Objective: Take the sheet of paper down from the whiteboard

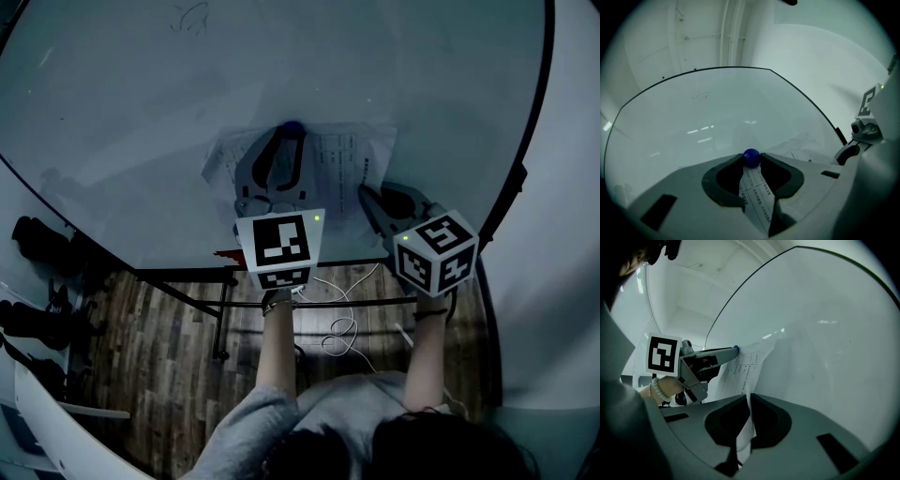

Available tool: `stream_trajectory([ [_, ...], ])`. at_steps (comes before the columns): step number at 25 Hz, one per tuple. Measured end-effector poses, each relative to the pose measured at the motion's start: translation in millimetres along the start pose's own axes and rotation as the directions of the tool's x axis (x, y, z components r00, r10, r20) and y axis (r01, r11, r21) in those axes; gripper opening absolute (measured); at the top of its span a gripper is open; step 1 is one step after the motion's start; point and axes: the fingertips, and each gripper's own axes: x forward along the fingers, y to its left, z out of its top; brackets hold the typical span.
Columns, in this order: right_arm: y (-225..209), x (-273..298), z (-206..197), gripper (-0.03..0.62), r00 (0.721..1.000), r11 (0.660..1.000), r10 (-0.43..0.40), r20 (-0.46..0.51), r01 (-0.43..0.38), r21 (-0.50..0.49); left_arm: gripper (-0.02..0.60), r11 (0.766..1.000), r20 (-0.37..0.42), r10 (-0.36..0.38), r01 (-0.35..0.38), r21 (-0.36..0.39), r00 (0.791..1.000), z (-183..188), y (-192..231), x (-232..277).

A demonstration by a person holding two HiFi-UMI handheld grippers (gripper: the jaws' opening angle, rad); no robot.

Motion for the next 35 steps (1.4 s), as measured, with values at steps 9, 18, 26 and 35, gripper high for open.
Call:
stream_trajectory([
  [9, 2, 1, -7, 0.002, 1.0, 1.0, 0.008, -0.018, -0.008, 0.016, 0.118, 1.0, 0.003, -0.007, 0.007, -0.001, 1.0, 0, 0, -1],
  [18, 2, 4, -12, 0.002, 0.999, 1.0, 0.006, -0.037, -0.005, 0.031, 0.118, 1.0, 0.008, -0.01, 0.01, -0.009, 1.0, 0, 2, 0],
  [26, -2, 5, -19, 0.002, 0.998, 0.999, -0.007, -0.058, 0.01, 0.052, 0.118, 1.0, 0.008, -0.014, 0.014, -0.013, 1.0, 0, 4, 0],
  [35, -15, -2, -25, 0.0, 0.997, 0.997, -0.052, -0.063, 0.056, 0.061, 0.118, 1.0, 0.019, -0.007, 0.007, -0.026, 1.0, 1, 3, 0],
])
